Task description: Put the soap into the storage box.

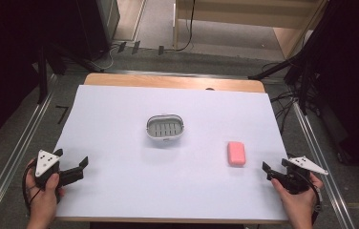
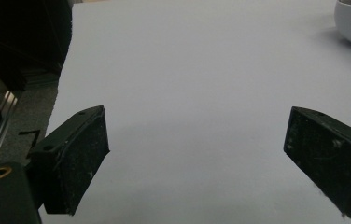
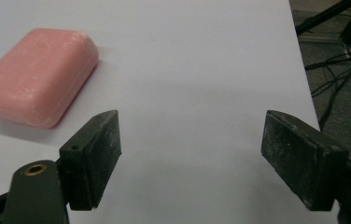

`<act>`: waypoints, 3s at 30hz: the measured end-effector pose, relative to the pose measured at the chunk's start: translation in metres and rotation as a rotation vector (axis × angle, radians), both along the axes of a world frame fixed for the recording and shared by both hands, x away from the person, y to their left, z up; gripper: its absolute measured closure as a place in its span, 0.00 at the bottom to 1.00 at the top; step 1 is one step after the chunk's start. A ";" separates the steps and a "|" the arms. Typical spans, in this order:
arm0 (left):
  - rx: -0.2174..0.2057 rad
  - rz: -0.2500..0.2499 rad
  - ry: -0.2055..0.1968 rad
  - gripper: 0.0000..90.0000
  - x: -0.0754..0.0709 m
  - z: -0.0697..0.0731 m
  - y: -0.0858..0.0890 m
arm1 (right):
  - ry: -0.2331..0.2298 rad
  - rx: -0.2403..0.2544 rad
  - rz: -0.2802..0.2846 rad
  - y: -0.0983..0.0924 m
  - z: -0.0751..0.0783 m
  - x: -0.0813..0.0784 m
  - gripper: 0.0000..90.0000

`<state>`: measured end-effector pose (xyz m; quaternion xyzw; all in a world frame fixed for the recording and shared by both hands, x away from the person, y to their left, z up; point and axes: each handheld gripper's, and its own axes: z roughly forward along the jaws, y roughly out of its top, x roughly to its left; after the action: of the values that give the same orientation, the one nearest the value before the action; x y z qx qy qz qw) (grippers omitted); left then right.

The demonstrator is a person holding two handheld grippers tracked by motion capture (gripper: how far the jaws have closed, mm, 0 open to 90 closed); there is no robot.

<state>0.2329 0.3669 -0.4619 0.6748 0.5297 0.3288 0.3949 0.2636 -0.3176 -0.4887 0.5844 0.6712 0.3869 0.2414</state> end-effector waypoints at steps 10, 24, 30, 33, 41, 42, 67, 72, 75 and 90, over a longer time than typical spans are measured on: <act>0.001 -0.002 0.001 0.08 0.000 0.000 0.000 | 0.045 -0.108 -0.055 0.010 0.003 0.005 0.27; 0.004 0.003 0.000 0.08 0.000 0.000 0.000 | 0.111 -0.040 -0.047 0.032 0.027 0.013 0.24; 0.008 0.005 0.008 0.08 0.001 0.000 -0.001 | 0.121 -0.027 -0.018 0.044 0.034 0.017 0.24; 0.009 0.005 0.008 0.08 0.001 0.000 -0.001 | 0.131 -0.029 -0.009 0.048 0.039 0.019 0.28; 0.011 0.003 0.010 0.08 0.001 0.000 -0.001 | 0.163 0.002 0.001 0.057 0.047 0.023 0.32; 0.010 0.003 0.009 0.08 0.001 0.000 -0.001 | 0.164 -0.003 0.002 0.059 0.047 0.024 0.32; 0.013 0.001 0.009 0.08 0.001 0.000 -0.001 | 0.282 0.028 0.006 0.097 0.053 0.041 0.32; 0.014 0.000 0.009 0.08 0.001 0.000 -0.001 | 0.293 0.023 0.004 0.102 0.051 0.045 0.32; 0.014 0.000 0.009 0.08 0.001 0.000 -0.001 | 0.301 0.020 -0.002 0.106 0.049 0.048 0.33; 0.017 0.000 0.008 0.08 0.001 0.000 -0.001 | 0.351 0.005 -0.028 0.117 0.038 0.057 0.37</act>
<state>0.2339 0.3656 -0.4621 0.6796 0.5283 0.3305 0.3869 0.3210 -0.2009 -0.4507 0.6531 0.6938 0.2770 0.1243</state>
